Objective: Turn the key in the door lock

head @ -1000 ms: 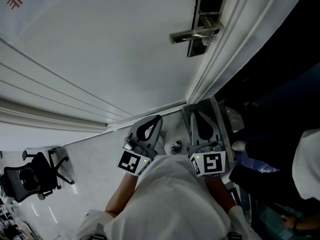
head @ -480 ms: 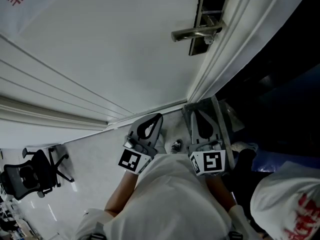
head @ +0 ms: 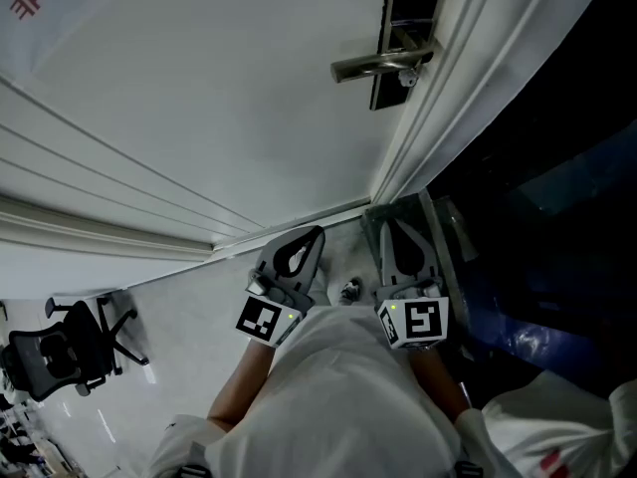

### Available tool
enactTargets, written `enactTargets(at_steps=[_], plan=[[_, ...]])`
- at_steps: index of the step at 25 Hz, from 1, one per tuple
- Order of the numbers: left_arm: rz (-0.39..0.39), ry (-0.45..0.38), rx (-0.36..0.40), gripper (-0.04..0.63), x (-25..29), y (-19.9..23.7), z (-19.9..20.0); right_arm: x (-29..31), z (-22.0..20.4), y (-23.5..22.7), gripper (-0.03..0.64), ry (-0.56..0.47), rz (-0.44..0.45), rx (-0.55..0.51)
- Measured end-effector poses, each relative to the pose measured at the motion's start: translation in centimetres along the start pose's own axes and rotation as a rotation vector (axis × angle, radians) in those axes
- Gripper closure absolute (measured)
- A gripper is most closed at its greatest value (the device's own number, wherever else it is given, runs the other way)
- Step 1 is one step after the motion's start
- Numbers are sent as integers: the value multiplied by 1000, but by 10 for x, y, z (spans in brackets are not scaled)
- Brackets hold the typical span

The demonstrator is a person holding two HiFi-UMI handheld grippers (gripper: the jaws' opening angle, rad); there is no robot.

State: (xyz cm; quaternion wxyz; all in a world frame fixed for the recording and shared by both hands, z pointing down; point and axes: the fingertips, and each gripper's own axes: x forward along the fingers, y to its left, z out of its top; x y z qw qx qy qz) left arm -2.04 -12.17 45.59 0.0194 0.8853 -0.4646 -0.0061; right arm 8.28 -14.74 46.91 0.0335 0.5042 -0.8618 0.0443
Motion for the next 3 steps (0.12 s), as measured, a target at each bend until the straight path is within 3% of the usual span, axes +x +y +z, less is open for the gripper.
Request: enactTargets(at_steps=[3], plan=[[3, 5, -1, 592, 1, -1, 0, -1, -3, -3, 614, 1, -3, 12]])
